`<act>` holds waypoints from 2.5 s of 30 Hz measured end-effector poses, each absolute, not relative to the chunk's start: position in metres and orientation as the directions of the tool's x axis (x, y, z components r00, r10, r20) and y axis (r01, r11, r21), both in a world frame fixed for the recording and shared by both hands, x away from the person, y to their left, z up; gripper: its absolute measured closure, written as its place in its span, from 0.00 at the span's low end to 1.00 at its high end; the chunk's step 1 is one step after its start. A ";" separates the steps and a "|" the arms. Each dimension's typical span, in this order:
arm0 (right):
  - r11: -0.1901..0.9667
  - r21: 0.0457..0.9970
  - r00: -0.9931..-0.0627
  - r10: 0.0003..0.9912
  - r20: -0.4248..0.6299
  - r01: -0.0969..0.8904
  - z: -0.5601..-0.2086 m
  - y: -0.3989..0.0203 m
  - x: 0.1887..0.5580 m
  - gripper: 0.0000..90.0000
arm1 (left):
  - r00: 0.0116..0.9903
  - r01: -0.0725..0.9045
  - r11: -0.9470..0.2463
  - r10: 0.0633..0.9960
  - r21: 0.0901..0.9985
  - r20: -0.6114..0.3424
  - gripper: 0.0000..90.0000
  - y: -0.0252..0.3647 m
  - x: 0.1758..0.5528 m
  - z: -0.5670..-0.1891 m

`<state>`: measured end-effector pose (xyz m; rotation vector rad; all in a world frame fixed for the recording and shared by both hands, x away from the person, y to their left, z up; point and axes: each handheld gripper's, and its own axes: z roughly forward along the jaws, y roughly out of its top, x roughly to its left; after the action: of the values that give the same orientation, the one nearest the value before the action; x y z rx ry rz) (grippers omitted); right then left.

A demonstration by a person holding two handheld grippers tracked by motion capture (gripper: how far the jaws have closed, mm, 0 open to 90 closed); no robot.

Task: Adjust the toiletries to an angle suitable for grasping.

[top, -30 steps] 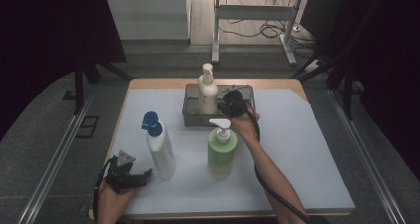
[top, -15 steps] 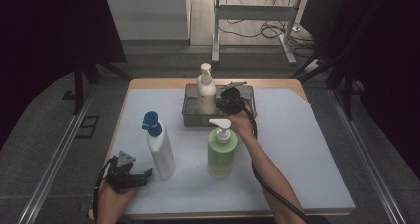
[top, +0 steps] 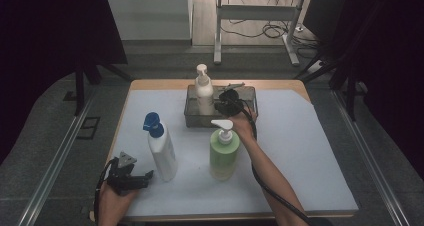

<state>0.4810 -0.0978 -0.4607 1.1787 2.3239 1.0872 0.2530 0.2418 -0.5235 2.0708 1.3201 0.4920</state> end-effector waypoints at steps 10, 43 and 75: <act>0.337 0.759 -0.577 0.814 0.062 0.557 -0.460 -0.100 0.486 0.97 | 0.429 0.669 -0.303 0.903 0.679 -0.021 0.14 0.242 0.253 -0.523; 0.402 0.725 -0.611 0.791 0.034 0.560 -0.463 -0.083 0.485 0.99 | 0.429 0.669 -0.303 0.903 0.679 -0.021 0.14 0.242 0.253 -0.523; 0.407 0.710 -0.603 0.797 0.031 0.575 -0.463 -0.076 0.491 0.99 | 0.429 0.669 -0.302 0.903 0.679 -0.021 0.14 0.242 0.253 -0.523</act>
<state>0.4913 -0.0761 -0.4630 1.1902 2.3551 1.0028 0.2531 0.2418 -0.5235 2.0705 1.3200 0.4912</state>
